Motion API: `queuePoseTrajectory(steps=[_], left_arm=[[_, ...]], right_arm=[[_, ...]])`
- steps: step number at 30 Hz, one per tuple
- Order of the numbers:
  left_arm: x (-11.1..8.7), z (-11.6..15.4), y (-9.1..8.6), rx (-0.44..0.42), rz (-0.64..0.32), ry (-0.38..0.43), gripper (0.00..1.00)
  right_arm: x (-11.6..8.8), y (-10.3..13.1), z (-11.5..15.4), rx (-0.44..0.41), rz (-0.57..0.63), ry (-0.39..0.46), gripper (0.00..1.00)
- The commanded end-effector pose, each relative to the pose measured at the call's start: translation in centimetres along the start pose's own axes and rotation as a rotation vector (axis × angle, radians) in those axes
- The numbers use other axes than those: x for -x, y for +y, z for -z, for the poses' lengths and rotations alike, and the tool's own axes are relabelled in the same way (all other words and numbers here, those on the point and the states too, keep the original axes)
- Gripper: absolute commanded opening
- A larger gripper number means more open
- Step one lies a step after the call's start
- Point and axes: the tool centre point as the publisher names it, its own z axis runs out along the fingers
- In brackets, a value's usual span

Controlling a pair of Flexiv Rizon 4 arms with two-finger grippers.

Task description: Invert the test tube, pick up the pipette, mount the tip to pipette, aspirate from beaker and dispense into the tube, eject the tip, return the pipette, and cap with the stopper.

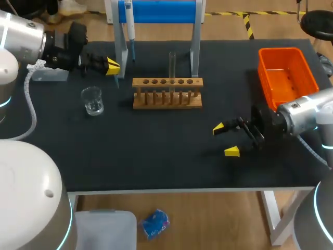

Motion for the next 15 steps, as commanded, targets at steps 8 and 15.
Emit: queuePoseTrajectory(steps=[8,15], left_arm=[[-3.7,-6.3,-2.8,0.074,0.037,-0.068,0.00],[-6.3,-10.0,-4.0,0.008,0.022,-0.061,0.00]], right_arm=[[0.0,0.0,0.0,0.000,0.001,0.000,1.00],[0.0,0.0,0.0,0.000,0.001,0.000,1.00]])
